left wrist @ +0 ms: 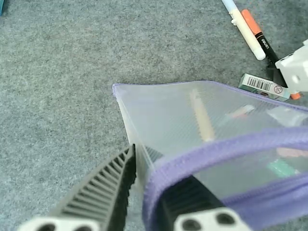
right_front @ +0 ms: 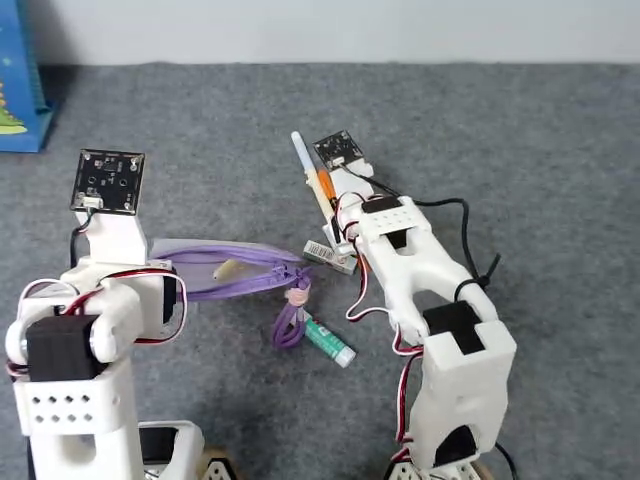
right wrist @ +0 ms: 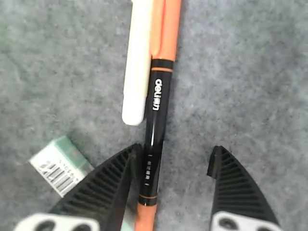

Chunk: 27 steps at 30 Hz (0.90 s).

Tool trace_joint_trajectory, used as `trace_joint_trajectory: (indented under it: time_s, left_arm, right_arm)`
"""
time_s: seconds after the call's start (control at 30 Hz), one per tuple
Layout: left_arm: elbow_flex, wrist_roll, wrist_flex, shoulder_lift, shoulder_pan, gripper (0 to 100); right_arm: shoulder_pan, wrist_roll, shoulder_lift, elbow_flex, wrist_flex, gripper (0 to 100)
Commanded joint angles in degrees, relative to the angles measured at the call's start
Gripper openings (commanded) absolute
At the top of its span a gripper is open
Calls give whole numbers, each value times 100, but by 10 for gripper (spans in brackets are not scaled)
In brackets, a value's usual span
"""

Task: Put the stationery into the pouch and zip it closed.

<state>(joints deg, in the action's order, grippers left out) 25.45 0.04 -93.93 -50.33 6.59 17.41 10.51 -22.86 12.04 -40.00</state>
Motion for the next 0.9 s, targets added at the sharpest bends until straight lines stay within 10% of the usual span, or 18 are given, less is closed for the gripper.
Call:
trace_joint_trajectory:
  time_s: [0.0,0.23,0.87]
  left_arm:
    - [-22,35,9,18,9,12]
    - [-22,35,9,18,9,12]
    - [-22,35,9,18,9,12]
  right_arm:
    - [40,0,92,-237,92,233]
    - [101,35,92,-255,66,5]
    - [-409,53,1886,-79,-4224,8]
